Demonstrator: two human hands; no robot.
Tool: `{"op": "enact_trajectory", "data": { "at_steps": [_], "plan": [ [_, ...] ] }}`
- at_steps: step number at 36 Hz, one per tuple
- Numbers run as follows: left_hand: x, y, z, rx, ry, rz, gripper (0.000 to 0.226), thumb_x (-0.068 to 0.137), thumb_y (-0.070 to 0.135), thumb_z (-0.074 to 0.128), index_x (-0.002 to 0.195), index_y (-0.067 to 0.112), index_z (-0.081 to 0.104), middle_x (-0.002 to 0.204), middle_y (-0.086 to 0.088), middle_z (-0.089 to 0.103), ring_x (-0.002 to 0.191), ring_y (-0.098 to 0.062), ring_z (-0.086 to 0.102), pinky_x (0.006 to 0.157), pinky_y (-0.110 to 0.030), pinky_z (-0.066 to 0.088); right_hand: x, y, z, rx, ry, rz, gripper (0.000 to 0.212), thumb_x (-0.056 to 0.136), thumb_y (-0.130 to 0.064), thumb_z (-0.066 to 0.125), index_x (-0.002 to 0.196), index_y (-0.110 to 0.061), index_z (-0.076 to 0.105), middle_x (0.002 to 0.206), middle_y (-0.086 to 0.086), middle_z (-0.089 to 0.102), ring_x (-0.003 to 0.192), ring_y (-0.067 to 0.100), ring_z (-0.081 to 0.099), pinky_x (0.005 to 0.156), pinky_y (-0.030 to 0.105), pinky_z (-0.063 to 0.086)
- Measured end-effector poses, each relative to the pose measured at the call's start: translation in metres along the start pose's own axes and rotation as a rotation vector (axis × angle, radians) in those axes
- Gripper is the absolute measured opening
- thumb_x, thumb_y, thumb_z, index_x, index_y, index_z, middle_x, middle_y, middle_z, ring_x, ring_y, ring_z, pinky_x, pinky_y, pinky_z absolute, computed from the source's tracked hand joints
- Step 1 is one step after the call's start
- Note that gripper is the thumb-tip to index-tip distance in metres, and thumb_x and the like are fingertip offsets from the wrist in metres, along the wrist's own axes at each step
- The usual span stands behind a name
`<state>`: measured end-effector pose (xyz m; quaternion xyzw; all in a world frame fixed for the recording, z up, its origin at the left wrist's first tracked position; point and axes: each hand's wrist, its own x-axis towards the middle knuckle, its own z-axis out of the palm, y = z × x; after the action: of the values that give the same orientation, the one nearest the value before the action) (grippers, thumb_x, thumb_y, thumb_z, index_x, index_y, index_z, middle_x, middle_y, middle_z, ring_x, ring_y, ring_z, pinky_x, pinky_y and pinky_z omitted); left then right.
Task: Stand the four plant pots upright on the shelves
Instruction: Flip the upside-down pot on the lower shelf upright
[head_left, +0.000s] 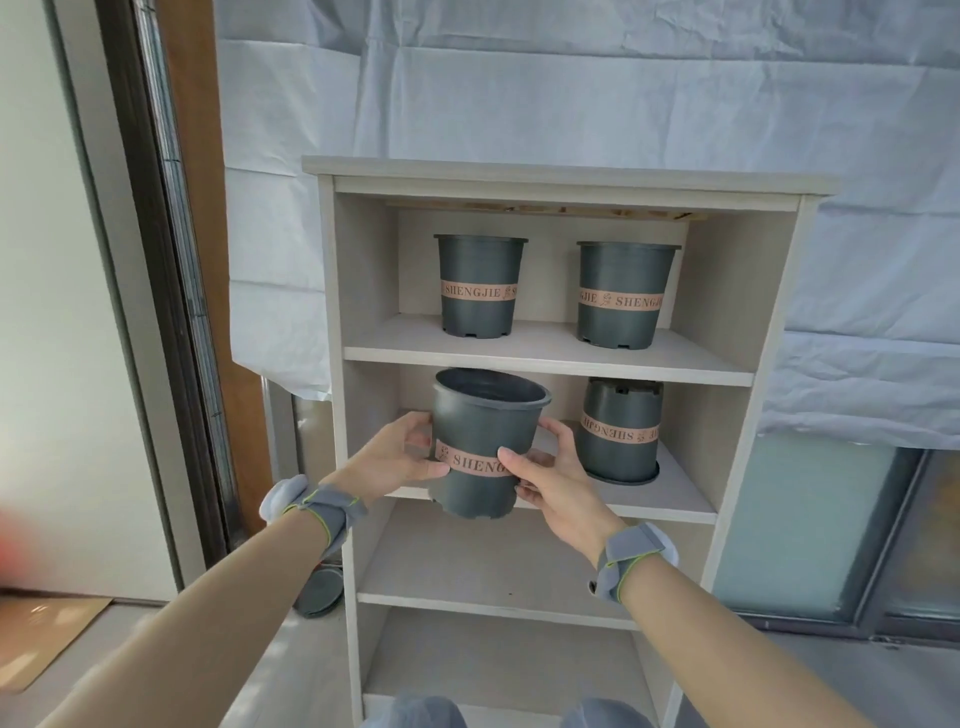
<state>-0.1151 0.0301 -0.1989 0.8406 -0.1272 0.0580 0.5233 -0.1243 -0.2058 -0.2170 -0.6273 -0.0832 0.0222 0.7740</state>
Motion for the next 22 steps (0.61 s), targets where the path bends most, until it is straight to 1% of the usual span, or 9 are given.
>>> {"op": "enact_trajectory", "data": {
  "at_steps": [2,4,7,9,12,15,17,19,22],
  "plan": [
    [0.003,-0.006,0.002,0.0,0.0,0.003,0.064,0.078,-0.002,0.08,0.133,0.013,0.05,0.121,-0.012,0.066,0.117,-0.033,0.062,0.088,-0.036,0.059,0.002,0.002,0.0,-0.024,0.014,-0.018,0.071,0.072,-0.024,0.089,0.125,-0.047,0.046,0.116,0.006,0.063,0.109,0.022,0.064,0.096,0.042,0.052],
    [0.007,-0.012,0.004,-0.008,-0.022,-0.002,0.066,0.08,-0.006,0.076,0.138,0.009,0.046,0.126,-0.017,0.063,0.113,-0.03,0.065,0.08,-0.028,0.06,0.004,0.003,0.001,-0.052,0.035,-0.043,0.07,0.074,-0.022,0.089,0.122,-0.047,0.046,0.123,0.006,0.058,0.112,0.018,0.061,0.101,0.047,0.051],
    [0.012,-0.018,0.006,-0.046,-0.041,-0.017,0.07,0.08,-0.008,0.075,0.141,0.006,0.042,0.128,-0.017,0.062,0.098,-0.017,0.07,0.072,-0.021,0.059,0.008,0.005,0.003,-0.077,0.037,-0.073,0.075,0.075,-0.018,0.088,0.129,-0.043,0.042,0.125,0.004,0.054,0.11,0.01,0.057,0.088,0.038,0.056],
    [0.016,-0.021,0.007,-0.081,-0.053,-0.025,0.075,0.077,-0.003,0.08,0.141,0.006,0.041,0.128,-0.01,0.063,0.099,-0.014,0.072,0.075,-0.023,0.059,0.012,0.007,0.004,-0.1,0.032,-0.082,0.08,0.074,-0.018,0.089,0.133,-0.041,0.039,0.126,0.004,0.053,0.111,0.009,0.056,0.08,0.03,0.054],
    [0.027,-0.027,0.008,-0.11,-0.06,-0.038,0.082,0.073,0.005,0.086,0.142,0.008,0.041,0.129,-0.006,0.063,0.103,-0.013,0.072,0.078,-0.026,0.06,0.026,0.012,0.007,-0.121,0.044,-0.083,0.083,0.073,-0.02,0.089,0.136,-0.04,0.039,0.126,0.004,0.053,0.111,0.011,0.057,0.077,0.029,0.055],
    [0.033,-0.031,0.01,-0.11,-0.043,-0.029,0.084,0.072,0.005,0.087,0.141,0.009,0.041,0.122,0.003,0.064,0.101,-0.005,0.069,0.076,-0.022,0.059,0.033,0.015,0.009,-0.128,0.044,-0.091,0.082,0.074,-0.02,0.089,0.137,-0.04,0.039,0.122,0.001,0.054,0.107,0.009,0.058,0.07,0.023,0.054],
    [0.036,-0.032,0.01,-0.108,-0.035,-0.025,0.088,0.069,0.009,0.09,0.141,0.006,0.041,0.123,0.002,0.064,0.107,-0.01,0.067,0.084,-0.027,0.06,0.036,0.016,0.01,-0.129,0.036,-0.099,0.082,0.075,-0.019,0.088,0.137,-0.039,0.038,0.121,0.001,0.055,0.106,0.008,0.059,0.063,0.016,0.054],
    [0.039,-0.033,0.01,-0.104,-0.027,-0.024,0.098,0.059,0.023,0.095,0.14,0.006,0.042,0.125,-0.003,0.064,0.112,-0.019,0.067,0.092,-0.038,0.059,0.041,0.018,0.011,-0.138,0.037,-0.103,0.083,0.075,-0.019,0.088,0.138,-0.039,0.037,0.121,0.001,0.054,0.106,0.009,0.059,0.062,0.016,0.055],
    [0.046,-0.039,0.009,-0.1,-0.017,-0.032,0.099,0.055,0.032,0.095,0.137,0.006,0.046,0.12,-0.005,0.068,0.108,-0.021,0.069,0.093,-0.037,0.058,0.049,0.021,0.013,-0.137,0.037,-0.102,0.085,0.075,-0.017,0.088,0.139,-0.038,0.036,0.123,0.0,0.053,0.108,0.01,0.06,0.066,0.019,0.057]
  ]
}}
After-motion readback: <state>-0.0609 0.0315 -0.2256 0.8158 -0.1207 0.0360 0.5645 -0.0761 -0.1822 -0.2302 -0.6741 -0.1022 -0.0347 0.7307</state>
